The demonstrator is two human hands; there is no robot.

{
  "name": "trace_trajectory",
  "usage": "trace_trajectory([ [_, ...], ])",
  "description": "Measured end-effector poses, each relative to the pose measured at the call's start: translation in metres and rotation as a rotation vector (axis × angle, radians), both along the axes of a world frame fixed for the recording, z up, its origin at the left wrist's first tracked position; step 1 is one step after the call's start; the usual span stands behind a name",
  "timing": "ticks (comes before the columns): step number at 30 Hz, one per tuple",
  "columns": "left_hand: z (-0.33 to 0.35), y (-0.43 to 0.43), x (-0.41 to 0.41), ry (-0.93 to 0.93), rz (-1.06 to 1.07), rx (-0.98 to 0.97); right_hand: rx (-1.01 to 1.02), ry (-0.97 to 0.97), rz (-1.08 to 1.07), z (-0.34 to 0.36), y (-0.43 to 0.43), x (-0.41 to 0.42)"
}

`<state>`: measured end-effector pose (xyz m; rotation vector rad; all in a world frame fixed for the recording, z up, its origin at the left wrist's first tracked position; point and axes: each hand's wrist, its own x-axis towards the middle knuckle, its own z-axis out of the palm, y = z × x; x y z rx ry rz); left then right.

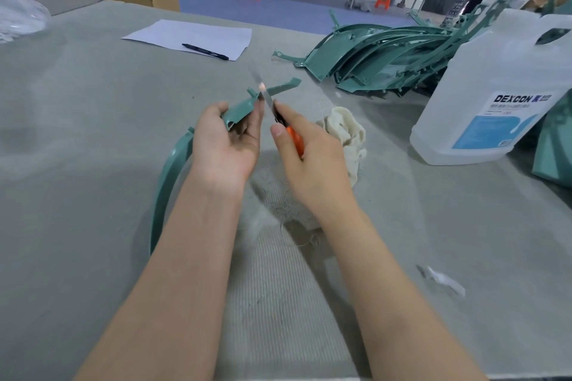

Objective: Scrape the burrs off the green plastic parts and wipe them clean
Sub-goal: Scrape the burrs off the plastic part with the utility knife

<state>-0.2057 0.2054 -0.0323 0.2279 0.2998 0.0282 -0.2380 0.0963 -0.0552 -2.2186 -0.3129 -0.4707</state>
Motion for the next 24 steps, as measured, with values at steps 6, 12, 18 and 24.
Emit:
trace_trajectory([
  [6, -0.002, 0.0, 0.003, -0.005, -0.027, 0.01, 0.008, 0.001, -0.033, -0.002, -0.001, 0.002],
  [12, -0.003, -0.003, 0.003, -0.01, -0.041, 0.025, -0.027, 0.017, -0.1, -0.007, -0.002, 0.007],
  [18, -0.004, -0.007, 0.004, 0.006, -0.035, 0.027, -0.055, 0.052, -0.159, -0.009, -0.005, 0.012],
  [24, -0.005, -0.011, 0.006, 0.008, -0.016, 0.073, -0.088, 0.064, -0.265, -0.011, -0.018, 0.017],
])
